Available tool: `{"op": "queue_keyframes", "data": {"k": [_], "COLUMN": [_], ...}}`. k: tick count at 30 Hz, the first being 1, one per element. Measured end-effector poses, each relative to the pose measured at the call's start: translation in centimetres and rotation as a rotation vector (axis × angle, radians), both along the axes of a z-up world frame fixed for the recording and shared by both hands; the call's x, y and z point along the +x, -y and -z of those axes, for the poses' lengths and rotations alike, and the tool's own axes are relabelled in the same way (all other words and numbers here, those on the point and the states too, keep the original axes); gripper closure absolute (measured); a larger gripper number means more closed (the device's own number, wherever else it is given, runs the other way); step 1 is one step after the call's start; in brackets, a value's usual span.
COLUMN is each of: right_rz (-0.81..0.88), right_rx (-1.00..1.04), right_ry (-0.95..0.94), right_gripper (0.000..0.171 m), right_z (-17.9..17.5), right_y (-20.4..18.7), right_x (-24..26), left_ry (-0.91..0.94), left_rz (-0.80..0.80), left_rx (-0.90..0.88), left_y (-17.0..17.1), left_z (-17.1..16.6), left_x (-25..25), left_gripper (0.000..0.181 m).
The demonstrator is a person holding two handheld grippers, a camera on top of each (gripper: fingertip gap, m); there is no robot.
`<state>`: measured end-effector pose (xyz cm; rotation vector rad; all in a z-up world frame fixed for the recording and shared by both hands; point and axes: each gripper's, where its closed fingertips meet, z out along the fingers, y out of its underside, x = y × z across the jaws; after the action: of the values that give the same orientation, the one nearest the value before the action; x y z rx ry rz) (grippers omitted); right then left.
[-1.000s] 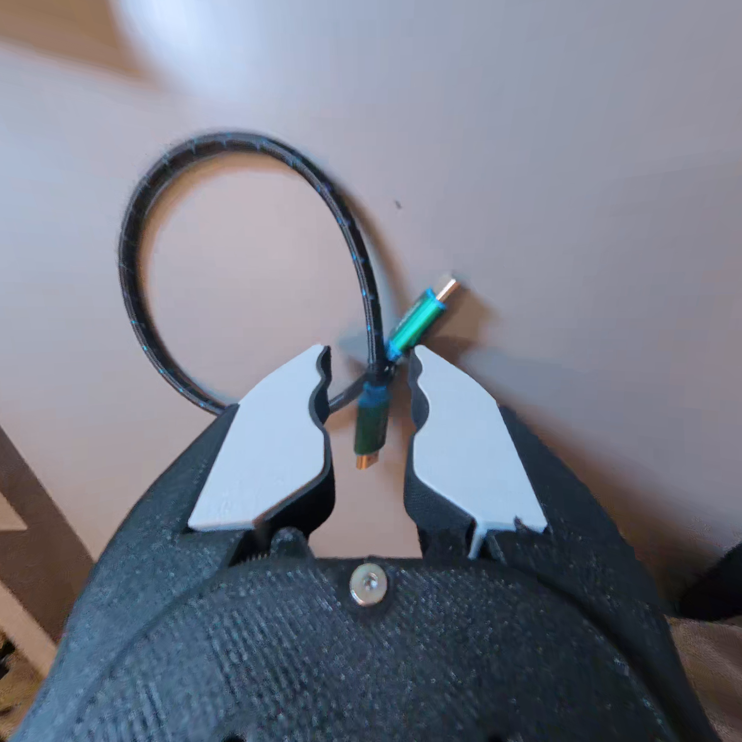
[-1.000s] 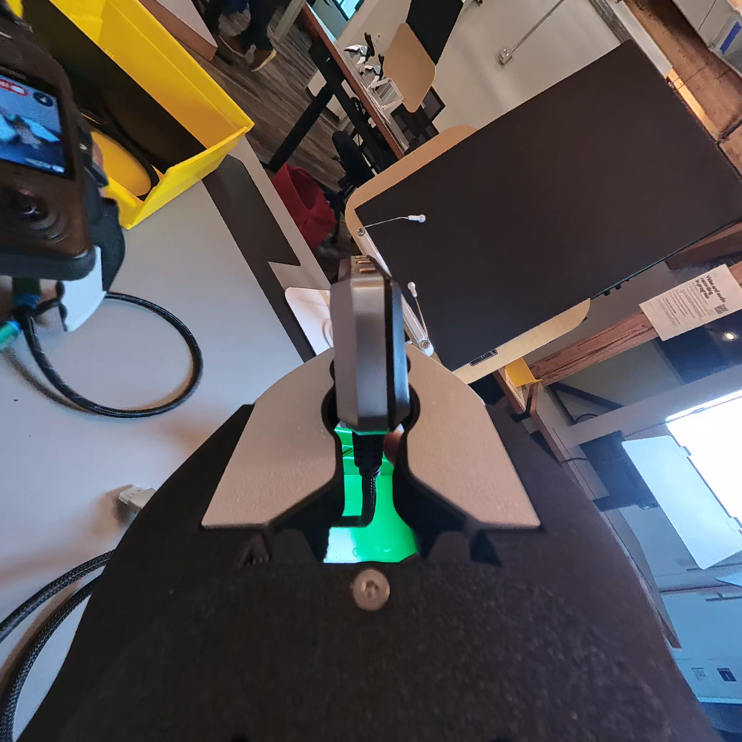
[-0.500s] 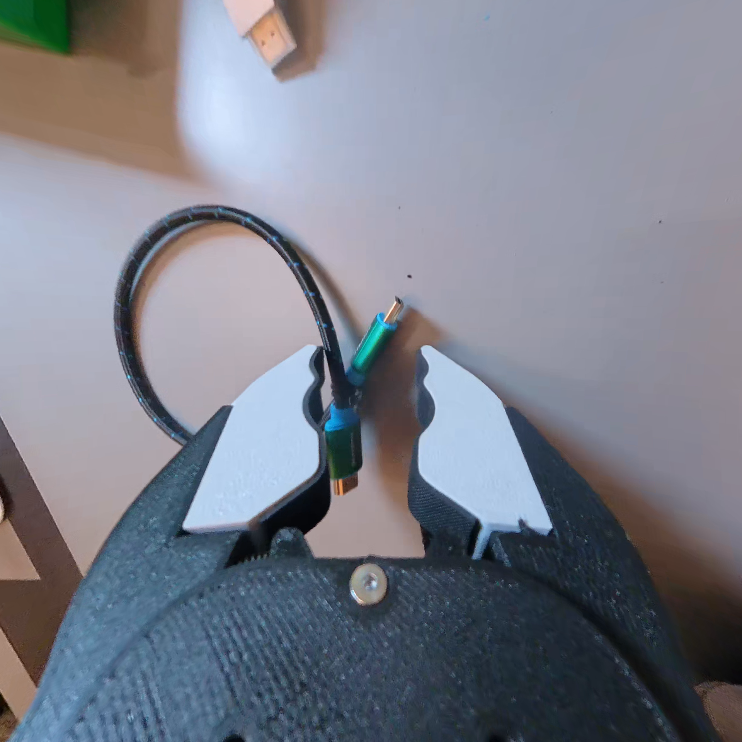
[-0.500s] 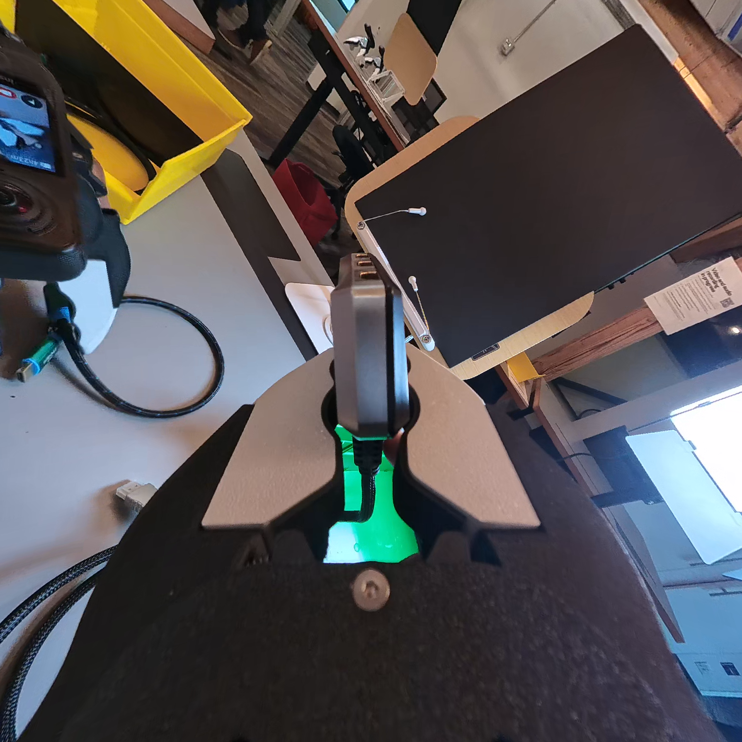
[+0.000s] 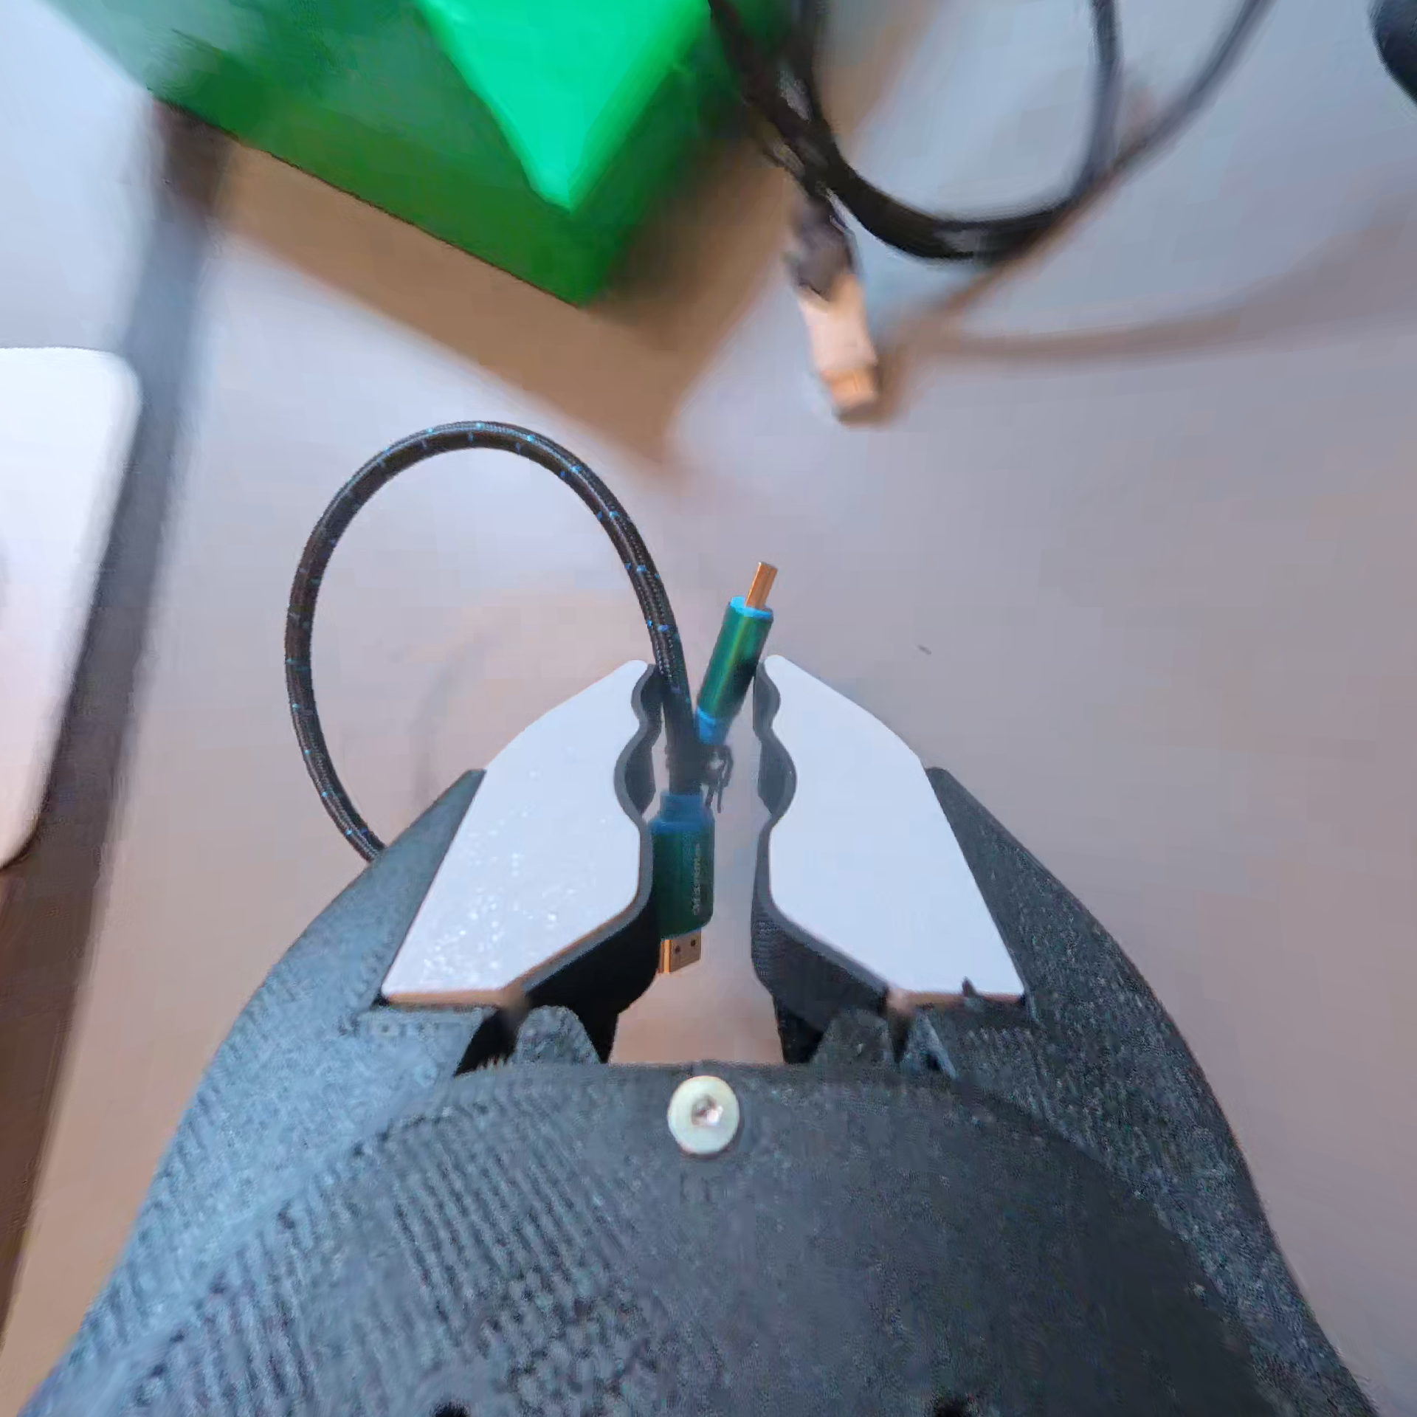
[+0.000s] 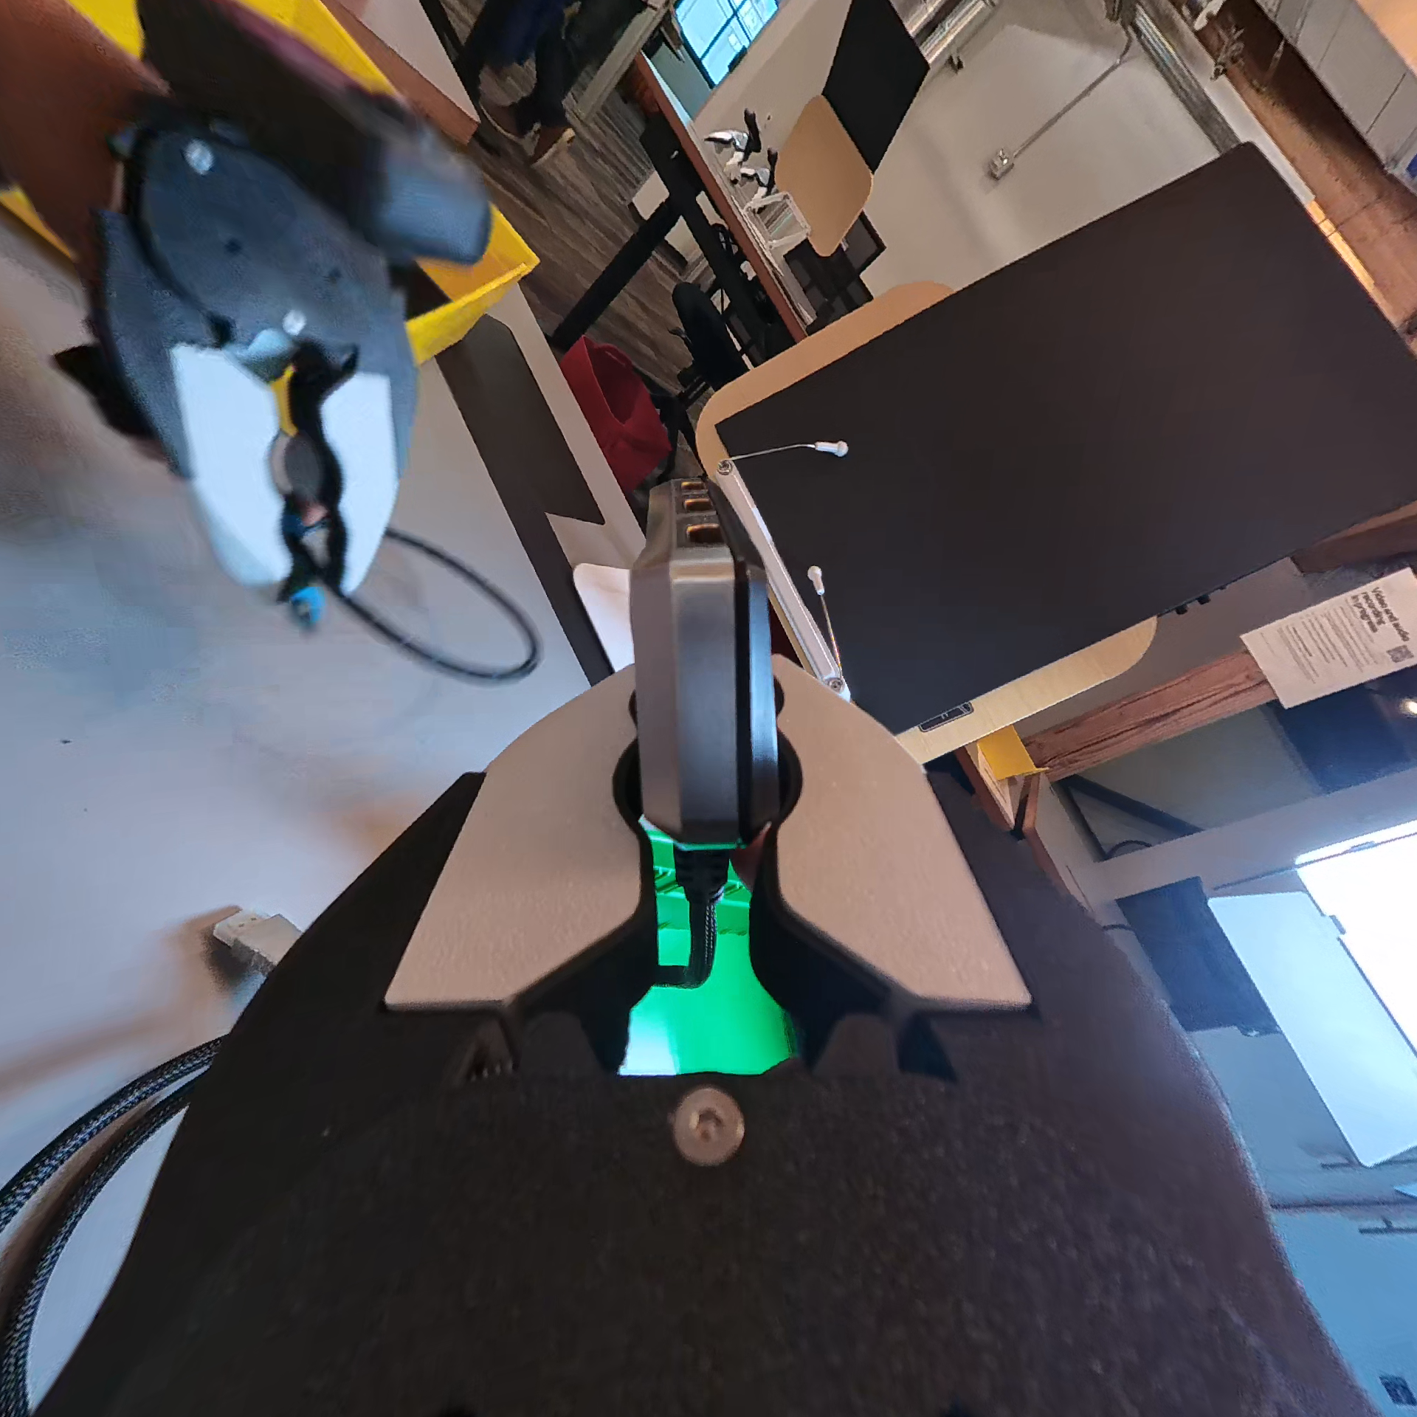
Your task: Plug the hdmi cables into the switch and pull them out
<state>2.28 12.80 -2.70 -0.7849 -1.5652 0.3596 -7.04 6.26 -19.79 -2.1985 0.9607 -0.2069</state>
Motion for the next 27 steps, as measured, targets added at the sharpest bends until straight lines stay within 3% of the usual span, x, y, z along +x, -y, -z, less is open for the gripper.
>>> {"op": "queue_keyframes", "data": {"k": [4, 9, 13, 27], "right_rz": [-0.007, 0.004, 0.036, 0.055], "right_rx": [0.020, 0.040, 0.032, 0.015], "right_ry": [0.063, 0.171, 0.267, 0.497], "right_gripper": [0.146, 0.147, 0.147, 0.147], "right_z": [1.5, 4.6, 7.2, 14.9], "right_y": [0.3, 0.9, 1.1, 1.9], "right_x": [-0.6, -2.1, -3.1, -4.8], "left_ry": [0.011, -0.234, -0.354, -0.424], "left_rz": [-0.284, -0.371, -0.347, -0.214], "left_rx": [0.231, 0.307, 0.293, 0.109], "left_y": [-1.7, -0.9, -1.0, -1.4], "left_z": [-6.3, -8.9, -8.5, -2.4], "left_x": [-4.8, -5.9, -4.1, -0.5], "left_gripper": [0.158, 0.158, 0.158, 0.158]}}
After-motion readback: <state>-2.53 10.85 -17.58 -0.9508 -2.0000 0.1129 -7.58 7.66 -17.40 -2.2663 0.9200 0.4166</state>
